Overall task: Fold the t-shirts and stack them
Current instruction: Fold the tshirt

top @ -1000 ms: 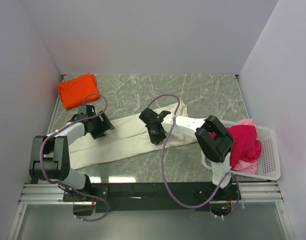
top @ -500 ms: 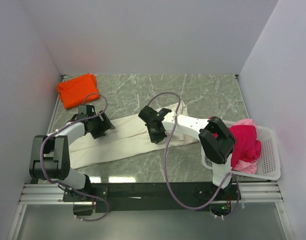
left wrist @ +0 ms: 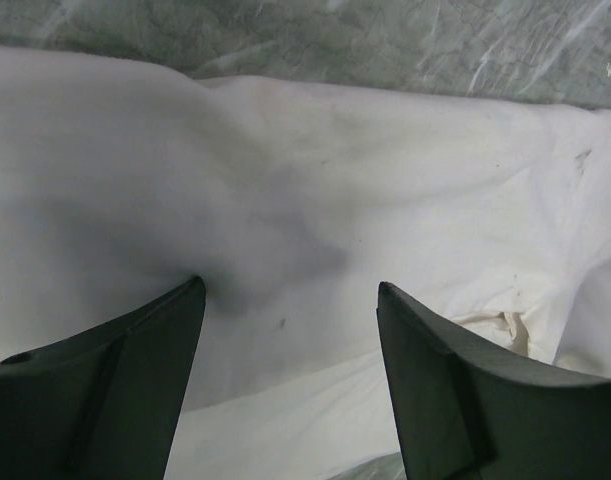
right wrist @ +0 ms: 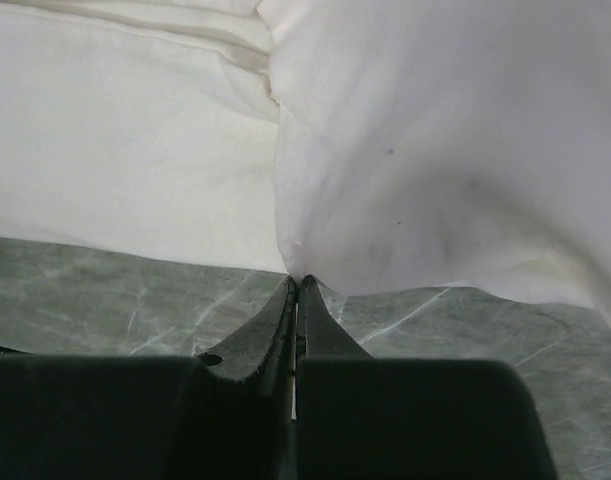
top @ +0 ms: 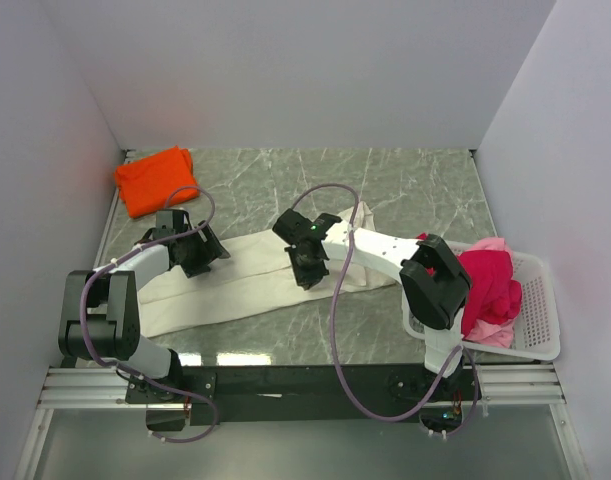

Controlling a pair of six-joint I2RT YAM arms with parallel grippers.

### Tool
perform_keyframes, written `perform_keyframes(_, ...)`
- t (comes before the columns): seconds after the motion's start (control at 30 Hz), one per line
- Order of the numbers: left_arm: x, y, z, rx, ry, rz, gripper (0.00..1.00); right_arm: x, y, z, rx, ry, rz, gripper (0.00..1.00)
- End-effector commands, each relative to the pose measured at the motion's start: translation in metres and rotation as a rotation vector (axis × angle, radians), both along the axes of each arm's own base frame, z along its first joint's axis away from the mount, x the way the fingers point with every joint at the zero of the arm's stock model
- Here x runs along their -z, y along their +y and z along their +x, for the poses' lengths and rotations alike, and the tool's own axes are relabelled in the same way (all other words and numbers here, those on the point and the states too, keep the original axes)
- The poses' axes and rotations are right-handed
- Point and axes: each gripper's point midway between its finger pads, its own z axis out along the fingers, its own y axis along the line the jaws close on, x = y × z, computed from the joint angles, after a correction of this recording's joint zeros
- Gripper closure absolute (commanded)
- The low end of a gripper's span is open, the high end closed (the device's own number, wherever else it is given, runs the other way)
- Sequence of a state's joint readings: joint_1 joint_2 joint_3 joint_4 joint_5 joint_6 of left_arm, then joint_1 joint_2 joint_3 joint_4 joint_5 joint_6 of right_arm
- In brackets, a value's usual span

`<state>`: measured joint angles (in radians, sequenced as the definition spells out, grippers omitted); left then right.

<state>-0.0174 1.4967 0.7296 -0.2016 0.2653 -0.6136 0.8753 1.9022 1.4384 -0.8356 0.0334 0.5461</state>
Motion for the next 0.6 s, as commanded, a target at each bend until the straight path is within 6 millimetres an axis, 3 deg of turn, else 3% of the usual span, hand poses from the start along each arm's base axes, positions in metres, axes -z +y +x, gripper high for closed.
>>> perform_keyframes(0.0, 0.012, 0.000, -0.008, 0.006, 0.043, 0.009, 0.24, -0.021, 0.014, -0.002, -0.008, -0.001, 0.054, 1.00)
perform_keyframes(0.27, 0.012, 0.000, -0.008, 0.010, 0.044, 0.008, 0.23, -0.021, 0.018, -0.004, -0.008, 0.025, 0.059, 1.00)
perform_keyframes(0.33, 0.012, 0.000, -0.008, 0.009, 0.045, 0.007, 0.23, -0.017, 0.017, -0.003, 0.003, 0.024, 0.047, 0.92)
perform_keyframes(0.37, 0.012, 0.000, -0.008, 0.008, 0.045, 0.009, 0.24, -0.016, 0.016, -0.003, 0.007, 0.022, 0.042, 0.78)
perform_keyframes(0.47, 0.013, 0.001, -0.008, 0.006, 0.047, 0.015, 0.23, -0.022, 0.011, 0.003, 0.025, -0.015, 0.028, 0.61)
perform_keyframes(0.57, 0.010, 0.003, -0.006, 0.004, 0.035, 0.026, 0.23, -0.034, 0.003, 0.011, 0.051, -0.063, 0.018, 0.55)
